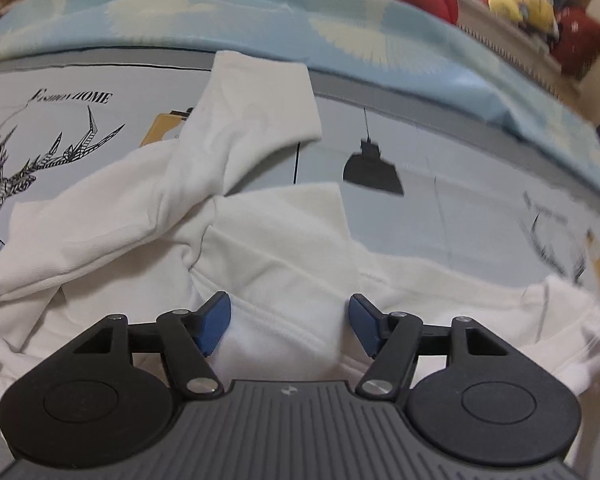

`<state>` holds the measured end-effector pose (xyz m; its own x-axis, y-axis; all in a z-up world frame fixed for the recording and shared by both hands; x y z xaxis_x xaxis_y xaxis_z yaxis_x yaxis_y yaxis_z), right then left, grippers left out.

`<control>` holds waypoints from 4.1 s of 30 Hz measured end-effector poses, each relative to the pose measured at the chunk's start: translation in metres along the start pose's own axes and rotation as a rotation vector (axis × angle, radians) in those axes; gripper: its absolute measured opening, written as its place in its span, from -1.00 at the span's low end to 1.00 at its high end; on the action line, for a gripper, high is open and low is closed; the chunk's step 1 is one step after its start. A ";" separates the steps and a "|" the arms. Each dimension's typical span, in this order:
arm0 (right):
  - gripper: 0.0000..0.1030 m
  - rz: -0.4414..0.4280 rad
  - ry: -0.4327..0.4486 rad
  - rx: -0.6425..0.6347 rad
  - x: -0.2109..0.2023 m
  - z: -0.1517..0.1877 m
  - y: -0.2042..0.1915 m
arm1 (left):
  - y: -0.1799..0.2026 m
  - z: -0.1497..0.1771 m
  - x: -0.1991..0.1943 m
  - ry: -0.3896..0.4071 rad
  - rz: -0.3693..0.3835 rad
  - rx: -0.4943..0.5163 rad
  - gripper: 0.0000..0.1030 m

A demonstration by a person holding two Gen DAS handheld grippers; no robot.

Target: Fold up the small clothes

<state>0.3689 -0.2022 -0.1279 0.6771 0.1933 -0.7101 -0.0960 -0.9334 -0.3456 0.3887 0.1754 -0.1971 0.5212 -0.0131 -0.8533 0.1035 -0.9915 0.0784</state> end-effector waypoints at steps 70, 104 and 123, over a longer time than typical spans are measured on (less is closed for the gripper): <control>-0.54 -0.382 -0.423 -0.071 -0.021 0.075 -0.002 | 0.144 0.051 -0.073 -0.126 0.304 0.217 -0.63; -0.85 0.528 0.429 -0.697 -0.077 -0.032 0.006 | 0.125 0.041 -0.075 -0.106 0.259 0.204 -0.63; -0.12 0.110 -0.295 0.253 0.003 0.046 0.098 | 0.126 0.039 -0.073 -0.109 0.254 0.208 -0.63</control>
<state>0.3280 -0.2788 -0.1923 0.4181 0.2093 -0.8840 -0.3578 -0.8565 -0.3720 0.3305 0.0461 -0.1448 0.4133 -0.2655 -0.8710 -0.1988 -0.9598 0.1982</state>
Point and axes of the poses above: each gripper's, at about its wrist camera, not at the fingertips, and x roughly the way its jaws point, y to its right, z to its underside, the point moved 5 cm from there along x, roughly the way its jaws point, and after that the axes turned 7 degrees about x, right-handed, at the moved point
